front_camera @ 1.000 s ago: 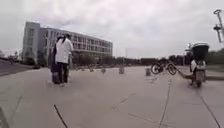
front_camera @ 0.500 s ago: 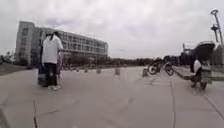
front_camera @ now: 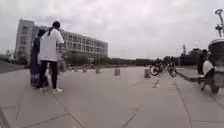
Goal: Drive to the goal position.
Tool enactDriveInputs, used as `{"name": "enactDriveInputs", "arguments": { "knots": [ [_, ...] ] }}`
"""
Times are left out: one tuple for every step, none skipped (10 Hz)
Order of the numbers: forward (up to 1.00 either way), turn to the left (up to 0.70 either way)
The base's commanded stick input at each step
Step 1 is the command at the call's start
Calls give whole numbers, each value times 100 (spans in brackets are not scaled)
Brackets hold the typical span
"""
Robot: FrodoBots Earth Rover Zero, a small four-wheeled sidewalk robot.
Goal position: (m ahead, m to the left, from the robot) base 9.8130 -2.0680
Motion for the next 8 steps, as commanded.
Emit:
{"name": "enactDriveInputs", "arguments": {
  "knots": [
    [70, 0],
    [70, 0],
    [70, 0],
    [70, -10],
    [70, -13],
    [70, -8],
    [70, 0],
    [70, 0]
  ]
}}
